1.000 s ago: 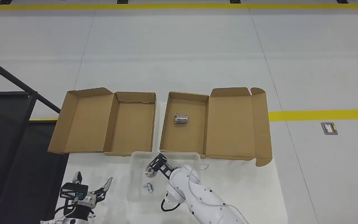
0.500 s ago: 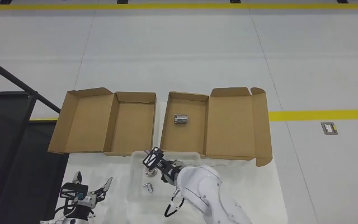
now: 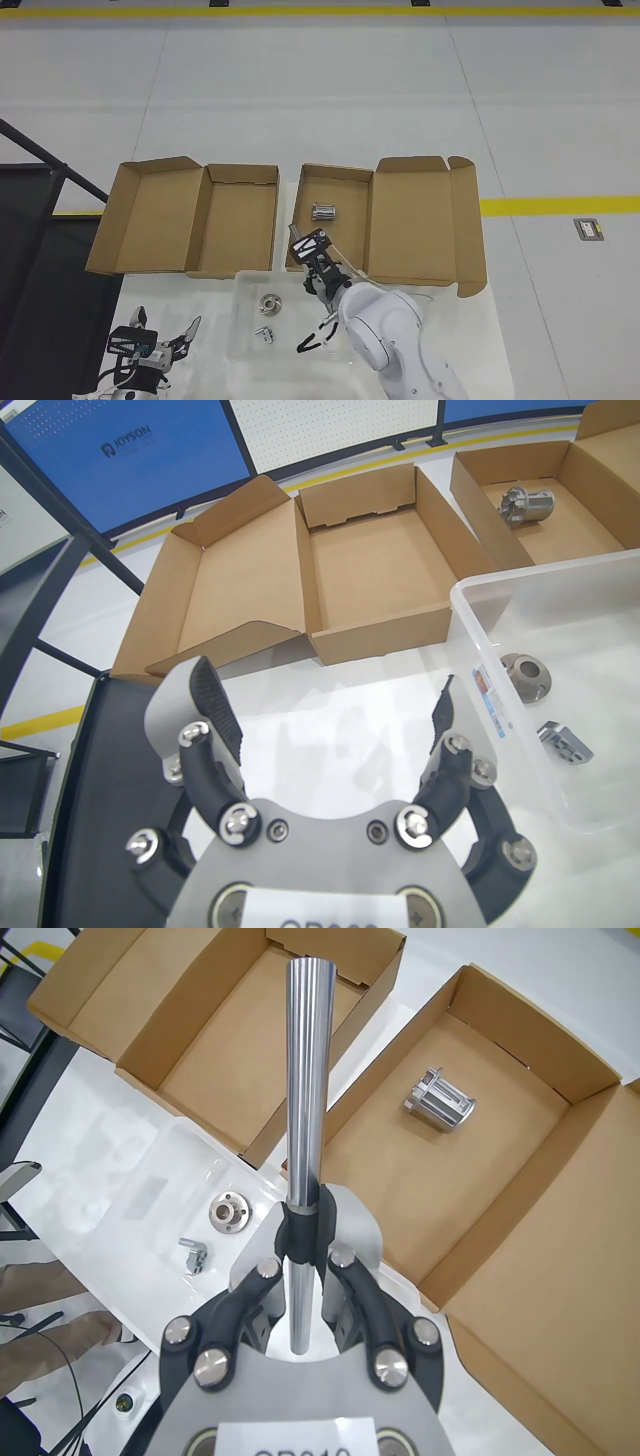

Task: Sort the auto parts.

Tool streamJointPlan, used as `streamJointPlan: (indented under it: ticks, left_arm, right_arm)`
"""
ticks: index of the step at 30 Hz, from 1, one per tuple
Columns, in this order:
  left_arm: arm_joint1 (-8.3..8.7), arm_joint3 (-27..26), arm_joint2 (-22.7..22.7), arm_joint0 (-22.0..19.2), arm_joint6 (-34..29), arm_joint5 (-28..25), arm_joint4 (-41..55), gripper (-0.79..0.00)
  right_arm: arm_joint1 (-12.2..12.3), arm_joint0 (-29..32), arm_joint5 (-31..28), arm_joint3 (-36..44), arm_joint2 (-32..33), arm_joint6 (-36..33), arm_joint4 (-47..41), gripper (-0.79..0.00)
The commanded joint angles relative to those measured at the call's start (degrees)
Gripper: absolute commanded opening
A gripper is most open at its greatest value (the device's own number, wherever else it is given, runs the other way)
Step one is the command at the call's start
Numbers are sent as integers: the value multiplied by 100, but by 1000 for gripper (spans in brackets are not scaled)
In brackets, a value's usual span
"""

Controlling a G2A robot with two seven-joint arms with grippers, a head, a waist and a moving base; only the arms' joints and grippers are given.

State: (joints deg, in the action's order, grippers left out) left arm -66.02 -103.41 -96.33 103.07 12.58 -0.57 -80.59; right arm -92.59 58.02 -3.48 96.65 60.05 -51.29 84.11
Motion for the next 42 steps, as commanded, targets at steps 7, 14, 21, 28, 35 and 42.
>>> streamJointPlan:
  ticks: [7,14,21,28,35,42]
  left_arm:
    - [0,0,0,0,0,0,0,0]
    - [0,0,0,0,0,0,0,0]
    - [0,0,0,0,0,0,0,0]
    - [0,0,0,0,0,0,0,0]
    - [0,0,0,0,0,0,0,0]
    - [0,0,0,0,0,0,0,0]
  right_arm:
    - [-300,-1150,2449,-1644,133,1334,-666,-785]
    - [-519,-2546,2843,-3966,240,1809,-1339,-785]
    - [-732,-3616,2550,-6115,128,1574,-1855,-785]
    - [-900,-4136,2483,-7222,125,1695,-2249,-668]
    - [-974,-4310,2424,-7662,140,1942,-2402,-502]
    - [-972,-4316,2282,-7615,200,2322,-2484,-499]
